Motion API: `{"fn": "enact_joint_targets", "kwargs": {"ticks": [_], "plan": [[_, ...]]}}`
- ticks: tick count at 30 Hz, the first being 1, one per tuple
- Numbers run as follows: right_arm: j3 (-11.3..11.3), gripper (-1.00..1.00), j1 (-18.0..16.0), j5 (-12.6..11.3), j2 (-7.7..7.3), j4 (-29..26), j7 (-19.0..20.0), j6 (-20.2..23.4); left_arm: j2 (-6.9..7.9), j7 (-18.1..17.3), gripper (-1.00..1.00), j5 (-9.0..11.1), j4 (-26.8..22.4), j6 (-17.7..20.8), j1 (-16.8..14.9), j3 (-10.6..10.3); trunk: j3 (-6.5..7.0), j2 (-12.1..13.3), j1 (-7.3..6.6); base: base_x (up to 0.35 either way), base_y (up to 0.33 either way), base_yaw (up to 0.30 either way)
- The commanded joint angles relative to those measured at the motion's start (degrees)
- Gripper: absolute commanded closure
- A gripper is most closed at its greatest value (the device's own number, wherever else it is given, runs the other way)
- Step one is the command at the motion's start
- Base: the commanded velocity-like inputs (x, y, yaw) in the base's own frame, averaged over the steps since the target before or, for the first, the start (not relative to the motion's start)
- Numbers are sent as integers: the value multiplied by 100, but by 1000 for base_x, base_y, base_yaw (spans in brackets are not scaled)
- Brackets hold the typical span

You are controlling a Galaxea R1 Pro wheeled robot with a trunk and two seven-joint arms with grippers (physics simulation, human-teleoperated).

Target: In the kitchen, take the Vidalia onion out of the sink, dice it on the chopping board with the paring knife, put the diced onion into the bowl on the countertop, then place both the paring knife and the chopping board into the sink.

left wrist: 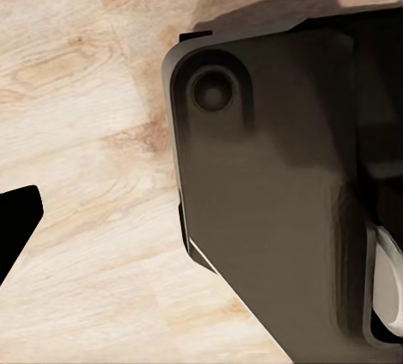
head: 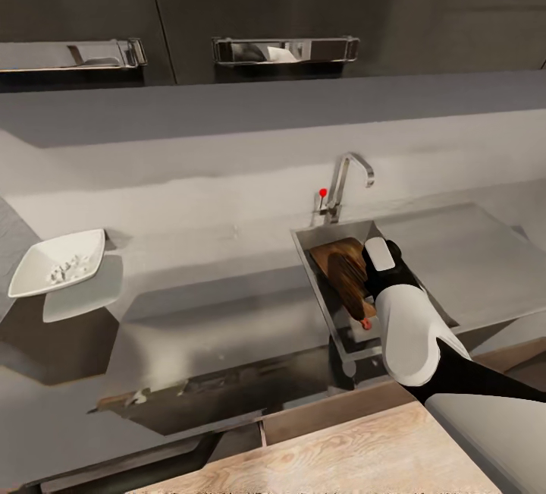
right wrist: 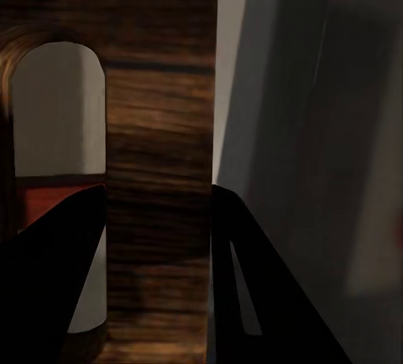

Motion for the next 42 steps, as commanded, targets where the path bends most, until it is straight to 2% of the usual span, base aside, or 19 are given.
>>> {"fn": "enact_joint_targets", "kwargs": {"ticks": [1,11,30,31,42], "plan": [[-22,100,-6,0,5,-12,-12,51,-3,1,-100,32,16,-30,-4,-49,-19,-11,3,0,-16,0],[-13,100,-6,-5,5,32,-15,51,-3,1,-100,32,16,-30,-3,-42,-111,-11,3,0,-145,0],[-13,100,-6,-33,5,127,5,52,-3,1,-100,32,16,-30,-2,-42,-269,-11,3,0,-7,0],[-13,-100,-6,-34,5,128,50,52,-3,1,-100,32,16,-30,-2,-42,-270,-11,3,0,0,0],[-7,-100,-6,-47,5,120,119,61,-3,1,-100,32,16,-30,-2,-44,-271,-11,3,0,0,0]]}}
